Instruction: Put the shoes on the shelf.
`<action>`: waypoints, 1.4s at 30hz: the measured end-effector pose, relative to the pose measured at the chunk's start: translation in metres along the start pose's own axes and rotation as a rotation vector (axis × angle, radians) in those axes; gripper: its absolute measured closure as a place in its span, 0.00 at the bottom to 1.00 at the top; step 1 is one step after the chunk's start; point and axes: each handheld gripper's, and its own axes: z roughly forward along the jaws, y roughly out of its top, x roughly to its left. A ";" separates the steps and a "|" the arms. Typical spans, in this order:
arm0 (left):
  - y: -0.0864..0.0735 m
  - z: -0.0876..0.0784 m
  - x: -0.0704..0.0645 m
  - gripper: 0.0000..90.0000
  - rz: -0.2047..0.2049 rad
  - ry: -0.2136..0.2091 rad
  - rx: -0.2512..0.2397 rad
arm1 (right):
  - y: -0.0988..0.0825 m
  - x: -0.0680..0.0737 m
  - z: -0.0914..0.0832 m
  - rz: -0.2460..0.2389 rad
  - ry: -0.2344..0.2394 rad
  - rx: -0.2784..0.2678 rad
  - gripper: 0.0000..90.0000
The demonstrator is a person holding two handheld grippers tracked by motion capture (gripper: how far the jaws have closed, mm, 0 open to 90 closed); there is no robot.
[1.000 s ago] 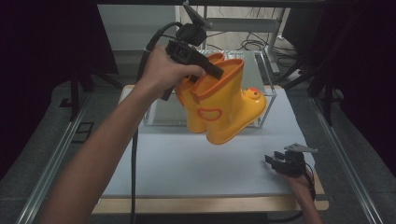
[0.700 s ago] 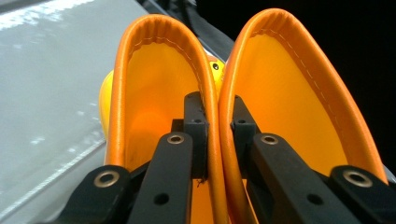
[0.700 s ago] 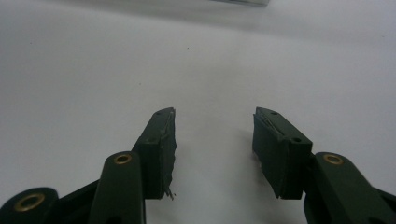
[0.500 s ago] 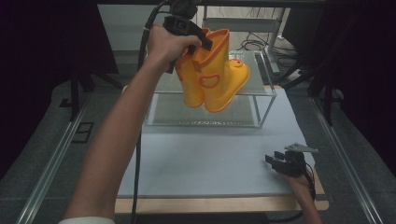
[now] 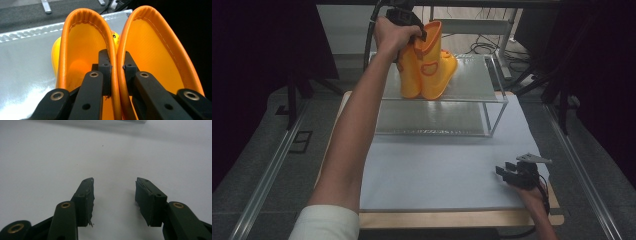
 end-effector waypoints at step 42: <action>-0.027 -0.038 0.011 0.92 0.145 -0.129 -0.089 | -0.001 0.006 0.001 -0.015 0.001 0.005 0.54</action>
